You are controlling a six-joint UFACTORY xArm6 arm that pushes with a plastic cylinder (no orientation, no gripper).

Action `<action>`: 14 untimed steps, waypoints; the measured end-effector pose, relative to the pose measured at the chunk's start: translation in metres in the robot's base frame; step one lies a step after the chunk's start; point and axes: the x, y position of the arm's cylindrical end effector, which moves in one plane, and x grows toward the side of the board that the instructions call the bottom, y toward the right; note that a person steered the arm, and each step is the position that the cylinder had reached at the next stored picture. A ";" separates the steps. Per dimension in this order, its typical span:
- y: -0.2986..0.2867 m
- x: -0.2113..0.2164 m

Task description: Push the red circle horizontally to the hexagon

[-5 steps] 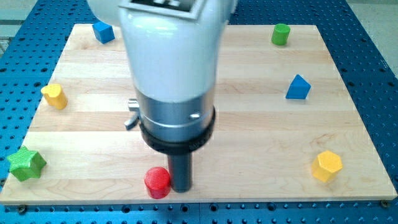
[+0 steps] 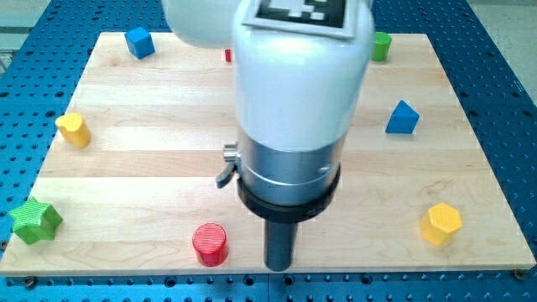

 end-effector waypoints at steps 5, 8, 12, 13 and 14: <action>-0.148 -0.127; -0.179 -0.049; -0.115 -0.015; -0.089 -0.016; -0.037 -0.033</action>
